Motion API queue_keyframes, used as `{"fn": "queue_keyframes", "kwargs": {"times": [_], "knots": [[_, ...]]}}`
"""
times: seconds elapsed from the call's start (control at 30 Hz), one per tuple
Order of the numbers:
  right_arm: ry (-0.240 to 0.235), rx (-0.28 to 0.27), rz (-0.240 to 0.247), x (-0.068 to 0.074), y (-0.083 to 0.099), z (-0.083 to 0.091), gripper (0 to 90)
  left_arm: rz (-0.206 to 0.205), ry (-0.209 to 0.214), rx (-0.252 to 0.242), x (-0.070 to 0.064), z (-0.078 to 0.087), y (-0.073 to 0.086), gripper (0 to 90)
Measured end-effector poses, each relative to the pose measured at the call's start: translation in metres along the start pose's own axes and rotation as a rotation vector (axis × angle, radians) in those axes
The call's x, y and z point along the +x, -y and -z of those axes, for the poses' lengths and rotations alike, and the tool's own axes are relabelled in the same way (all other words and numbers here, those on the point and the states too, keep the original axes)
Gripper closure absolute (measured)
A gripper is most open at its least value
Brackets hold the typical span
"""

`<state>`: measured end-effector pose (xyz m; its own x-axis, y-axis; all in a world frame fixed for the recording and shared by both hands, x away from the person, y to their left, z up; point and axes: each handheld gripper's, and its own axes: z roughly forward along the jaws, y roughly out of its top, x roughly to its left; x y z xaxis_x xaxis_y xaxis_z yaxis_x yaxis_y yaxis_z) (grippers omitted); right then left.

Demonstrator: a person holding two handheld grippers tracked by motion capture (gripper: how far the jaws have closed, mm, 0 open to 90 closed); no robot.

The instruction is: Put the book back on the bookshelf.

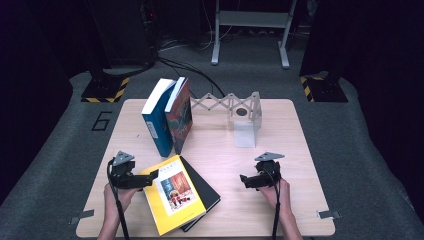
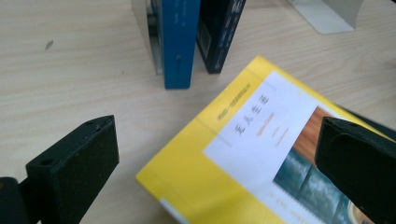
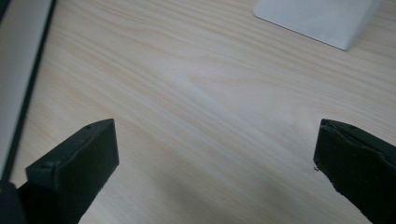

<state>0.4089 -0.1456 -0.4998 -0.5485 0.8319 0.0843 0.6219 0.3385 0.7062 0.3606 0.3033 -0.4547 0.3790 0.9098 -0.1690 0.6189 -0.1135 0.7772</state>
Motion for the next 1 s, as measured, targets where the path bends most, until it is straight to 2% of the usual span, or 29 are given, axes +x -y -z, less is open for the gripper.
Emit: {"fn": "queue_keyframes", "kwargs": {"times": [0.17, 0.33, 0.37, 0.5, 0.6, 0.8, 0.9, 1.0], "knots": [[-0.055, 0.005, 0.061, 0.022, -0.009, 0.003, 0.0, 0.008, 0.013, 0.037, 0.003, 0.003, 0.015, 0.2], [-0.103, 0.014, 0.102, 0.044, -0.019, 0.006, 0.1, 0.029, 0.025, 0.052, 0.001, 0.003, 0.031, 0.2], [-0.111, 0.017, 0.124, 0.047, -0.021, 0.006, 0.3, 0.038, 0.036, 0.060, 0.001, 0.003, 0.035, 0.2], [-0.159, 0.013, 0.141, 0.061, -0.027, 0.004, 0.9, 0.060, 0.052, 0.062, -0.002, 0.003, 0.044, 0.2], [-0.180, 0.023, 0.157, 0.069, -0.029, 0.003, 1.3, 0.086, 0.086, 0.076, -0.003, 0.001, 0.050, 0.2], [-0.208, 0.022, 0.170, 0.078, -0.031, -0.001, 2.5, 0.073, 0.128, 0.089, -0.011, -0.002, 0.053, 1.5], [-0.240, 0.026, 0.170, 0.082, -0.033, 0.000, 3.8, 0.042, 0.109, 0.082, -0.015, -0.002, 0.055, 1.9], [-0.254, 0.012, 0.169, 0.085, -0.035, 0.000, 4.2, 0.035, 0.123, 0.095, -0.016, -0.001, 0.057, 2.0]]}}
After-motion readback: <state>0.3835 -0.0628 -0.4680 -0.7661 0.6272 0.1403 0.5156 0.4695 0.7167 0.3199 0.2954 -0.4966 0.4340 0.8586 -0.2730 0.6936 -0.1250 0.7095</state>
